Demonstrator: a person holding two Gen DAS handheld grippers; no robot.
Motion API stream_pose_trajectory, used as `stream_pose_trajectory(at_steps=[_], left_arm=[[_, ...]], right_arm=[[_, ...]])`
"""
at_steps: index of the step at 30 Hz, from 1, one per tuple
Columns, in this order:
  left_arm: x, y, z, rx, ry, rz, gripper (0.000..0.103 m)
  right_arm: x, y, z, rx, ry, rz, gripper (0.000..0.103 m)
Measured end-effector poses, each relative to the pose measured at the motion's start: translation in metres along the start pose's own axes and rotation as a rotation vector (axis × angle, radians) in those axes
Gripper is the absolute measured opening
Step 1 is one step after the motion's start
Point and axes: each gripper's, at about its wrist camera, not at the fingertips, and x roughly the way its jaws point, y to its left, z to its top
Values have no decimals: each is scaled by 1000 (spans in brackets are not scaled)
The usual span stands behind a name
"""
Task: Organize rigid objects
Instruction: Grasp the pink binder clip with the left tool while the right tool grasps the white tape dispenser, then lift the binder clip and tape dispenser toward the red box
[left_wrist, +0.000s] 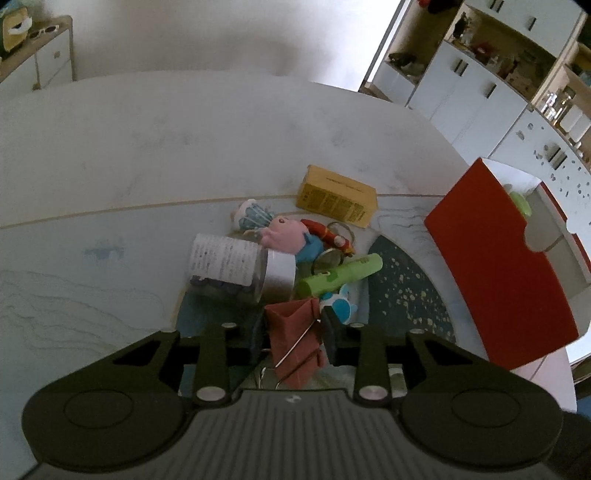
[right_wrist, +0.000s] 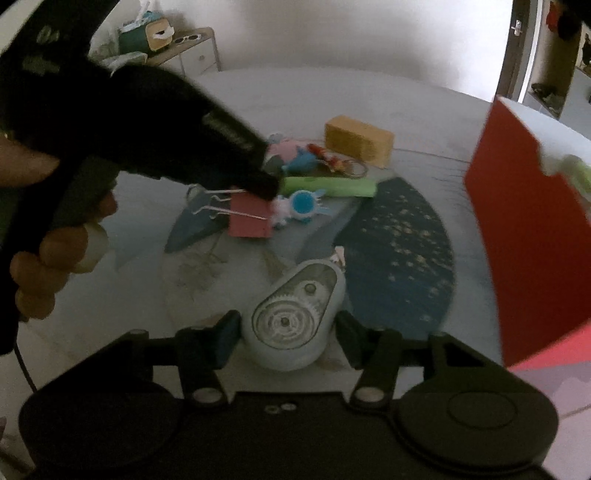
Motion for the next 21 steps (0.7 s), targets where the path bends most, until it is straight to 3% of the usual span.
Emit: stream_pose_trajectory(at_steps=[21], left_arm=[[-68,-29,-29,12,-91,-56,31]], right_arm=[[-95,-46,-9,69,-189,32,53]])
